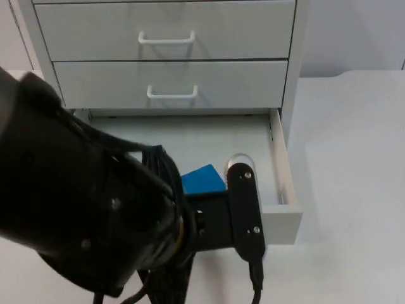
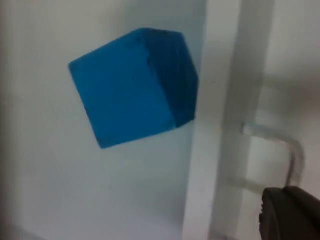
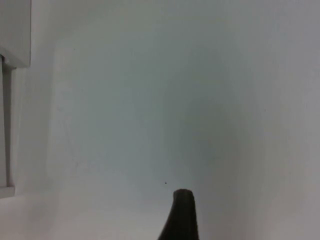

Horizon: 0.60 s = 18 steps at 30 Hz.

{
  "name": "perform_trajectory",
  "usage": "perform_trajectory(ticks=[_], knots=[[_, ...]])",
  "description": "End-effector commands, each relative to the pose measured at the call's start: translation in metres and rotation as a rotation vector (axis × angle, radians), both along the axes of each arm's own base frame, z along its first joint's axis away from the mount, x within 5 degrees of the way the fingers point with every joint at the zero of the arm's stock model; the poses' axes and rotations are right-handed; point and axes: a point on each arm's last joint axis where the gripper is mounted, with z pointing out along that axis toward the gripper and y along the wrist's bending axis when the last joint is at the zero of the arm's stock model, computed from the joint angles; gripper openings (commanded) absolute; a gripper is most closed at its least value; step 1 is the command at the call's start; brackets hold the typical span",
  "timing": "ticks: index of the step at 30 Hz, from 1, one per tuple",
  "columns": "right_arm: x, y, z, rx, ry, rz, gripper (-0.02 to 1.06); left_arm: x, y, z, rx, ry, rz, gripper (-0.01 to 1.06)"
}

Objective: Open the drawer with the left hand, place the block into the drawer with the right hand, then close the drawer with the left hand.

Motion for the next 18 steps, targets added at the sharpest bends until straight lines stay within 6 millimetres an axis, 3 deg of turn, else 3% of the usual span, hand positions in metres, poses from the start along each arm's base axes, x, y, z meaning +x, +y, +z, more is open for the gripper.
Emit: perform_trajectory(ticks=[1, 8, 13, 18], knots=[[-0.001, -0.001, 0.001, -0.003, -0.018, -0.003, 0.66, 0.002, -0.002, -0.004, -0.004, -0.028, -0.013, 0.00], [-0.001, -0.001, 0.002, -0.004, -0.023, -0.004, 0.66, 0.014, -0.001, -0.013, 0.021, -0.173, 0.018, 0.00], [0.000, -0.001, 0.002, -0.004, -0.031, -0.004, 0.66, 0.020, 0.002, -0.020, -0.004, -0.165, 0.046, 0.00], [0.000, -0.001, 0.002, -0.005, -0.035, -0.005, 0.66, 0.043, 0.007, -0.022, -0.007, -0.203, 0.141, 0.00]])
